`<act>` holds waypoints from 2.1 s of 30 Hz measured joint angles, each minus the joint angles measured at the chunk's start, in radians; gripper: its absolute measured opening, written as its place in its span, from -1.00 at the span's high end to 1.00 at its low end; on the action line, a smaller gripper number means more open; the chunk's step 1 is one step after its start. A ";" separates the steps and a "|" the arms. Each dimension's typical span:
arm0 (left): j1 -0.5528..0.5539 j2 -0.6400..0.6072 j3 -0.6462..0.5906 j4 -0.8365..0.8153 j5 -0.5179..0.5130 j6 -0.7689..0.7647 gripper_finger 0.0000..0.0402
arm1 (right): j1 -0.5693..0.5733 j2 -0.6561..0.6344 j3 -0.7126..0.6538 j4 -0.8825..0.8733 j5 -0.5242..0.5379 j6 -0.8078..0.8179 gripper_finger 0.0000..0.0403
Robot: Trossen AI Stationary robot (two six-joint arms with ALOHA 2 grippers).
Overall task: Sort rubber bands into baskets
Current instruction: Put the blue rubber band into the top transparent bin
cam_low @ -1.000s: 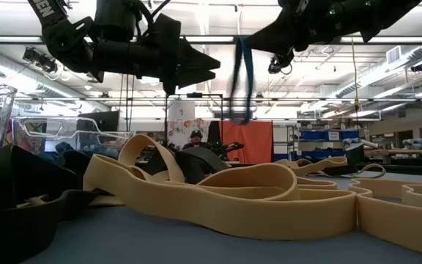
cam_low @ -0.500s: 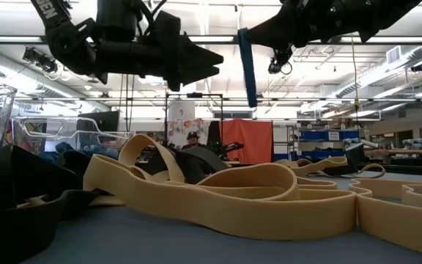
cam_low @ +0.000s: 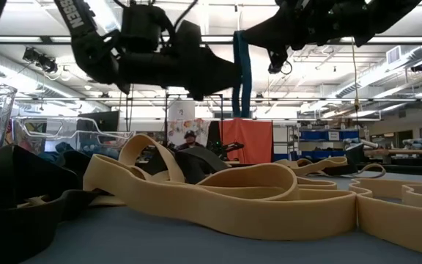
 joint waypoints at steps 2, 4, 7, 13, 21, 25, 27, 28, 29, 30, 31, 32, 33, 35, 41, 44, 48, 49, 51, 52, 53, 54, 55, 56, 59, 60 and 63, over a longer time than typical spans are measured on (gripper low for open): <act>-0.004 0.026 0.019 0.000 0.009 0.000 0.04 | 0.001 0.001 0.000 -0.001 -0.005 0.003 0.99; -0.008 0.044 0.031 -0.002 0.017 0.000 0.22 | 0.001 0.001 0.000 0.000 -0.007 0.003 0.99; -0.009 0.049 0.032 -0.003 0.019 0.001 0.56 | 0.001 0.001 0.000 -0.001 -0.008 0.003 0.99; 0.006 0.037 0.032 -0.010 0.074 -0.062 0.95 | 0.001 0.001 0.000 -0.007 0.012 0.009 0.95; 0.060 -0.138 0.031 -0.342 0.002 -0.098 0.98 | -0.002 -0.016 0.000 -0.045 0.181 0.055 0.72; 0.067 -0.270 0.031 -0.553 -0.129 -0.069 0.98 | -0.002 -0.037 0.000 -0.083 0.305 0.066 0.60; 0.067 -0.340 0.031 -0.657 -0.167 -0.057 0.99 | -0.002 -0.048 0.000 -0.105 0.348 0.081 0.54; 0.067 -0.372 0.030 -0.694 -0.182 -0.049 0.99 | -0.002 -0.054 0.000 -0.116 0.360 0.086 0.51; 0.067 -0.406 0.031 -0.738 -0.190 -0.048 0.99 | -0.002 -0.059 0.000 -0.131 0.369 0.087 0.48; 0.064 -0.441 0.030 -0.791 -0.204 -0.048 0.99 | -0.002 -0.063 0.000 -0.149 0.374 0.087 0.46; 0.061 -0.469 0.030 -0.828 -0.219 -0.049 0.99 | -0.002 -0.067 0.000 -0.162 0.377 0.087 0.43; 0.058 -0.499 0.030 -0.865 -0.241 -0.049 0.99 | -0.002 -0.072 0.000 -0.176 0.378 0.088 0.41; 0.052 -0.531 0.024 -0.900 -0.269 -0.049 0.99 | -0.002 -0.077 0.000 -0.184 0.378 0.088 0.40; 0.046 -0.593 -0.001 -0.947 -0.325 -0.050 0.99 | -0.002 -0.085 0.000 -0.188 0.378 0.088 0.37; 0.049 -0.791 -0.097 -1.082 -0.496 -0.130 0.99 | -0.002 -0.094 0.000 -0.220 0.378 0.089 0.36; 0.049 -0.885 -0.131 -1.156 -0.595 -0.174 0.99 | -0.002 -0.094 0.000 -0.229 0.378 0.090 0.36; 0.051 -0.979 -0.163 -1.265 -0.741 -0.236 0.98 | -0.002 -0.094 0.000 -0.226 0.378 0.092 0.35; 0.051 -0.994 -0.165 -1.297 -0.774 -0.254 0.98 | -0.002 -0.094 0.000 -0.225 0.378 0.099 0.35; 0.051 -1.015 -0.165 -1.360 -0.828 -0.297 0.97 | -0.002 -0.094 0.000 -0.220 0.378 0.108 0.36; 0.051 -1.022 -0.165 -1.389 -0.846 -0.318 0.97 | -0.002 -0.094 0.000 -0.217 0.378 0.108 0.36; 0.052 -1.026 -0.165 -1.418 -0.865 -0.341 0.97 | -0.002 -0.094 0.000 -0.215 0.378 0.108 0.36; 0.053 -1.027 -0.165 -1.435 -0.883 -0.363 0.97 | -0.002 -0.094 0.000 -0.215 0.378 0.107 0.36; 0.055 -1.029 -0.165 -1.458 -0.895 -0.382 0.97 | -0.002 -0.094 0.000 -0.214 0.378 0.107 0.36; 0.059 -1.029 -0.165 -1.487 -0.903 -0.399 0.97 | -0.002 -0.094 0.000 -0.211 0.378 0.107 0.35; 0.084 -1.029 -0.165 -1.564 -0.942 -0.469 0.97 | -0.002 -0.094 0.000 -0.211 0.378 0.107 0.36; 0.095 -1.029 -0.165 -1.599 -0.962 -0.493 0.97 | -0.002 -0.094 0.000 -0.212 0.378 0.107 0.36; 0.131 -1.028 -0.165 -1.704 -1.012 -0.587 0.97 | -0.002 -0.094 0.000 -0.211 0.378 0.107 0.36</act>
